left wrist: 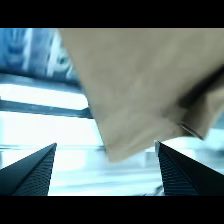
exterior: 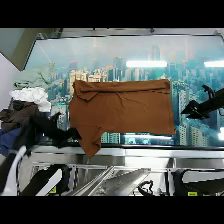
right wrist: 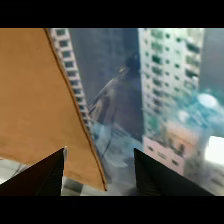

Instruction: Fold the shirts.

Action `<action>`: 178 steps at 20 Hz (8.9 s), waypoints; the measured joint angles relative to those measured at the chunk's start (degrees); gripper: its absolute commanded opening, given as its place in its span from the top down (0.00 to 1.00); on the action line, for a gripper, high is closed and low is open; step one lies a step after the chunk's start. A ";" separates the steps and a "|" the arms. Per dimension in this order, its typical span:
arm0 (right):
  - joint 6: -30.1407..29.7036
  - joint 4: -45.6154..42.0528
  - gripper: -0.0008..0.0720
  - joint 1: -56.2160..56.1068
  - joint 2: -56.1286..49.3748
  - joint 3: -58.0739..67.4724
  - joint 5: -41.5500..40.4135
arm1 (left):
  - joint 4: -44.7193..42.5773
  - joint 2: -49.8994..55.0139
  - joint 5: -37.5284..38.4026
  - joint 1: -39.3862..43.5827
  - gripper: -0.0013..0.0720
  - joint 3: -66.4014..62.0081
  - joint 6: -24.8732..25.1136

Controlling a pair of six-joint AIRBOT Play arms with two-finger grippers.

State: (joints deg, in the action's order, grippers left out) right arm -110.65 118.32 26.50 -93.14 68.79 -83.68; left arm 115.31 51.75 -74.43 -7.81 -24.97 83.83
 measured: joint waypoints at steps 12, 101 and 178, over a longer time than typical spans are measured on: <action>-3.54 4.35 0.33 0.20 0.13 -2.29 0.15 | 13.07 -2.91 18.53 -1.73 0.33 8.15 3.72; 3.08 -5.77 0.26 -19.91 -8.02 12.85 36.02 | -15.78 47.04 15.06 13.84 0.29 -58.77 -9.29; 21.33 1.05 0.01 -45.99 -3.93 32.81 23.76 | 8.55 10.62 -11.02 6.43 0.96 -88.85 6.34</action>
State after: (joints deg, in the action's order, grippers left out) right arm -89.32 119.37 -19.49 -97.08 101.60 -59.92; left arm 123.85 62.37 -85.45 -1.39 -113.82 90.17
